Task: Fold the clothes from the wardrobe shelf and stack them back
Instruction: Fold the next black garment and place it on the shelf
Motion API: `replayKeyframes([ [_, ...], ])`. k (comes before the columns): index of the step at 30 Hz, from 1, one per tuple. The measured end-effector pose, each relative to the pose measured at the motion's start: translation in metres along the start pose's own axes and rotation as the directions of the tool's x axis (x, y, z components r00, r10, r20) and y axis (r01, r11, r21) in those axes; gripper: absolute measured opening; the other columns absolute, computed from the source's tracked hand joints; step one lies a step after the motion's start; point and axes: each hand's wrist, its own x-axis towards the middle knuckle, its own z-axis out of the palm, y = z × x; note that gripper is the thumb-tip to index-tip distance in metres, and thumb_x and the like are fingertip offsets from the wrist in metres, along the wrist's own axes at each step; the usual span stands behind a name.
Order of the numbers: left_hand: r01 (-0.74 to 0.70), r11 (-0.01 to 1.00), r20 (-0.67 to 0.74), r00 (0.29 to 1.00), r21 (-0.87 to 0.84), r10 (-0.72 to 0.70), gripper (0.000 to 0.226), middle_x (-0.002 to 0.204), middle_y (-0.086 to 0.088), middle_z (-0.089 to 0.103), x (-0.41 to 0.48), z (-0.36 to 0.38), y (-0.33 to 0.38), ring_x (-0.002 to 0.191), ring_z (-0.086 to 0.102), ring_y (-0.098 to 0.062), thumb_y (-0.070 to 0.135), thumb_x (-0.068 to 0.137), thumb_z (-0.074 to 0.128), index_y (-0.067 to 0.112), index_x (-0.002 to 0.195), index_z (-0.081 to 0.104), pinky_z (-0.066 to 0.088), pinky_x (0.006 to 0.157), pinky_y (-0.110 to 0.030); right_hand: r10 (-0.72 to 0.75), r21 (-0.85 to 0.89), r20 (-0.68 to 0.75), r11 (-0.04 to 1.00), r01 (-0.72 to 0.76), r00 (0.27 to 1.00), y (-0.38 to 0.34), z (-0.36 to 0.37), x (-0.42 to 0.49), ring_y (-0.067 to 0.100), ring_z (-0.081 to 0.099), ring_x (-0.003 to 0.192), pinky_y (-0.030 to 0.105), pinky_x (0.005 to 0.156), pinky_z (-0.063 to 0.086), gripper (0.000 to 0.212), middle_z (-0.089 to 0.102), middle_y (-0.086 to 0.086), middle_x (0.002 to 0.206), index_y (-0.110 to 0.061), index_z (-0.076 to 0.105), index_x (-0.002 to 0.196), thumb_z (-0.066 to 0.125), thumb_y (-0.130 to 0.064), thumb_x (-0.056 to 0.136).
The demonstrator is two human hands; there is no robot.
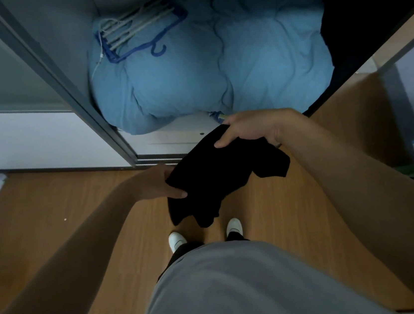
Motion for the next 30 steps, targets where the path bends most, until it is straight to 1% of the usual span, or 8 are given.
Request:
replayKeyframes([
  [4, 0.058, 0.987, 0.047, 0.997, 0.153, -0.066, 0.032, 0.088, 0.025, 0.066, -0.001, -0.002, -0.019, 0.086, 0.062, 0.005, 0.027, 0.076, 0.083, 0.040, 0.095, 0.062, 0.040, 0.069, -0.006, 0.018, -0.058, -0.030, 0.998, -0.019, 0.999, 0.001, 0.005, 0.003, 0.024, 0.072, 0.090, 0.034, 0.077, 0.059, 0.017, 0.072, 0.009, 0.101, -0.017, 0.068, 0.098, 0.076, -0.022, 0.084],
  [8, 0.133, 0.959, 0.007, 0.990, 0.249, -0.139, 0.052, 0.117, 0.004, 0.066, -0.006, -0.009, -0.040, 0.113, 0.060, -0.019, 0.018, 0.078, 0.081, 0.019, 0.125, 0.061, 0.046, 0.096, -0.032, 0.031, -0.210, -0.040, 0.977, -0.038, 0.999, 0.001, 0.009, 0.004, 0.020, 0.068, 0.086, 0.027, 0.066, 0.056, 0.018, 0.067, 0.006, 0.100, -0.018, 0.063, 0.094, 0.074, -0.025, 0.082],
  [12, 0.205, 0.883, -0.296, 0.952, 0.422, -0.079, 0.042, 0.127, -0.005, 0.065, -0.012, -0.019, -0.052, 0.115, 0.060, -0.027, 0.026, 0.092, 0.066, 0.022, 0.133, 0.057, 0.045, 0.096, -0.039, 0.071, -0.363, 0.031, 0.930, -0.055, 0.997, -0.001, 0.011, 0.004, 0.023, 0.065, 0.099, 0.031, 0.077, 0.056, 0.032, 0.065, 0.007, 0.111, -0.015, 0.063, 0.109, 0.074, -0.026, 0.082],
  [14, 0.293, 0.853, -0.443, 0.893, 0.432, -0.083, 0.033, 0.122, -0.005, 0.067, -0.014, -0.025, -0.052, 0.110, 0.063, -0.031, 0.022, 0.091, 0.059, 0.026, 0.124, 0.062, 0.050, 0.090, -0.042, 0.065, -0.375, 0.078, 0.926, -0.032, 0.995, -0.003, 0.013, 0.003, 0.017, 0.069, 0.085, 0.028, 0.069, 0.057, 0.018, 0.070, 0.006, 0.099, -0.013, 0.069, 0.099, 0.074, -0.019, 0.083],
  [17, 0.373, 0.886, -0.522, 0.832, 0.277, -0.188, 0.041, 0.120, -0.008, 0.067, -0.015, -0.033, -0.041, 0.111, 0.062, -0.034, 0.007, 0.078, 0.054, 0.027, 0.110, 0.069, 0.051, 0.092, -0.044, 0.005, -0.413, 0.122, 0.909, 0.046, 0.993, -0.010, 0.015, 0.002, 0.002, 0.066, 0.057, 0.015, 0.049, 0.048, 0.014, 0.072, -0.007, 0.069, -0.020, 0.073, 0.078, 0.070, -0.007, 0.085],
  [22, 0.364, 0.930, -0.587, 0.744, -0.045, -0.319, 0.030, 0.077, -0.006, 0.067, -0.007, -0.042, -0.023, 0.085, 0.067, -0.031, -0.004, 0.068, 0.053, 0.026, 0.066, 0.058, 0.052, 0.072, -0.035, -0.087, -0.275, 0.178, 0.952, 0.135, 0.980, -0.019, 0.019, -0.003, 0.005, 0.063, 0.052, 0.014, 0.045, 0.045, 0.032, 0.068, -0.009, 0.058, -0.023, 0.073, 0.071, 0.062, 0.004, 0.083],
  [26, 0.163, 0.899, -0.572, 0.722, -0.407, -0.390, 0.032, 0.069, -0.009, 0.068, 0.004, -0.040, 0.002, 0.050, 0.066, -0.009, -0.006, 0.076, 0.044, 0.017, 0.074, 0.066, 0.049, 0.047, -0.022, -0.156, -0.078, 0.153, 0.983, 0.169, 0.976, -0.020, 0.022, -0.002, 0.008, 0.064, 0.050, 0.016, 0.044, 0.047, 0.037, 0.068, -0.003, 0.056, -0.022, 0.071, 0.068, 0.057, 0.011, 0.079],
  [30, 0.032, 0.772, -0.478, 0.768, -0.635, -0.425, 0.024, 0.066, 0.003, 0.068, 0.009, -0.033, 0.026, 0.065, 0.067, -0.015, 0.005, 0.078, 0.046, 0.018, 0.080, 0.066, 0.046, 0.056, -0.025, -0.215, 0.046, 0.182, 0.977, 0.210, 0.960, -0.023, 0.019, -0.002, 0.010, 0.062, 0.049, 0.016, 0.045, 0.048, 0.049, 0.064, -0.003, 0.054, -0.023, 0.070, 0.052, 0.053, 0.014, 0.077],
])
